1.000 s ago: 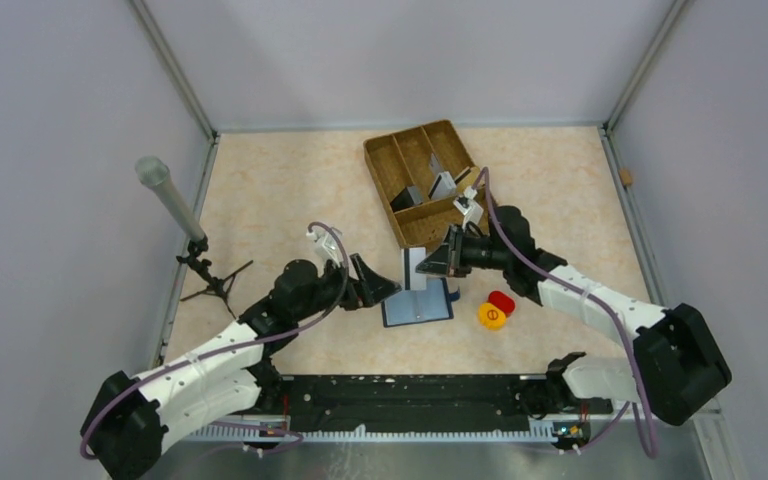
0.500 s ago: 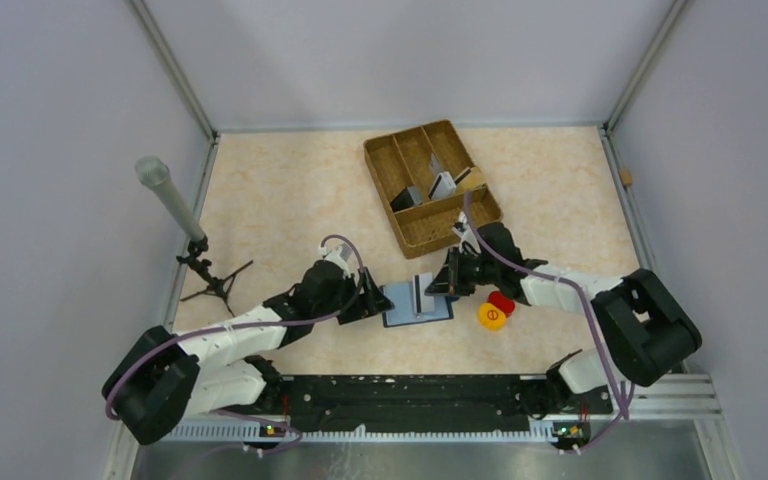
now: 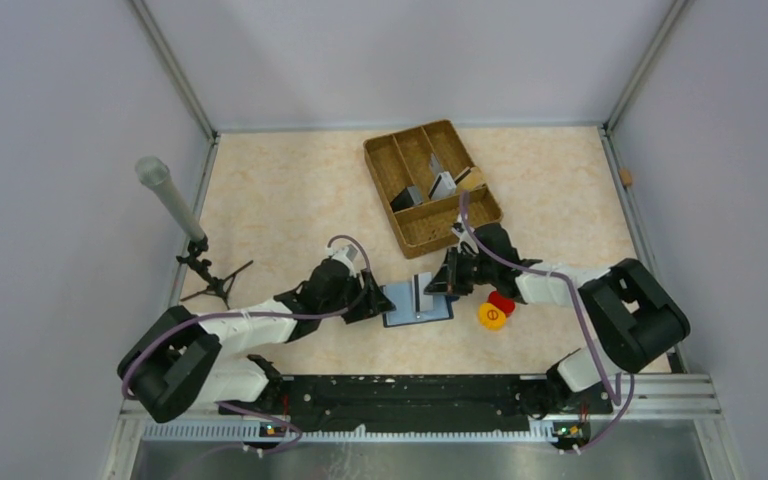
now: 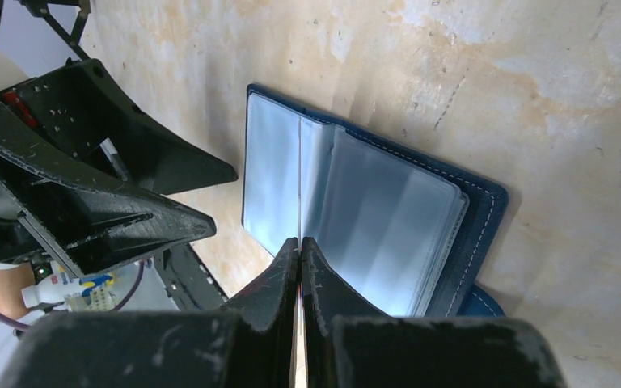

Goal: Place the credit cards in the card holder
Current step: Insert the credit card into the card holder.

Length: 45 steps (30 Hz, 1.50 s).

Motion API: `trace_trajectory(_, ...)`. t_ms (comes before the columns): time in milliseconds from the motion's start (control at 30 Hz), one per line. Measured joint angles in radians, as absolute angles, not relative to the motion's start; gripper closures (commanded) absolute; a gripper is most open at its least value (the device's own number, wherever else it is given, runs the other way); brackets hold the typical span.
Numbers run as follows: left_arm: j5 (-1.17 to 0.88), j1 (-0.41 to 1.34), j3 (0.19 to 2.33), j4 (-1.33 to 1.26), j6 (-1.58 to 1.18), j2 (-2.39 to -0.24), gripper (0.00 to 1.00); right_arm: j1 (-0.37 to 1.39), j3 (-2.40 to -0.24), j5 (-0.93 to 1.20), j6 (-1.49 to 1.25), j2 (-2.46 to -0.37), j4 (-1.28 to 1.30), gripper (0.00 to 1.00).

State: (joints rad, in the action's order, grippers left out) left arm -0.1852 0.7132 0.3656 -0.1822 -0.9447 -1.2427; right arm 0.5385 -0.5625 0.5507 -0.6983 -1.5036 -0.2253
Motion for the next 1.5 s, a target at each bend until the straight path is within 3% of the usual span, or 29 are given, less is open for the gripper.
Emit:
trace_trajectory(533,-0.213,0.713,0.369,-0.225,-0.967,-1.303,0.59,0.542,-0.5,0.563,-0.77,-1.552,-0.331,1.0)
trace_trajectory(1500,-0.242,0.709,0.366,-0.252,-0.97,-1.333,0.66,0.618,-0.497,0.501,-0.925,-1.646,-0.454,1.0)
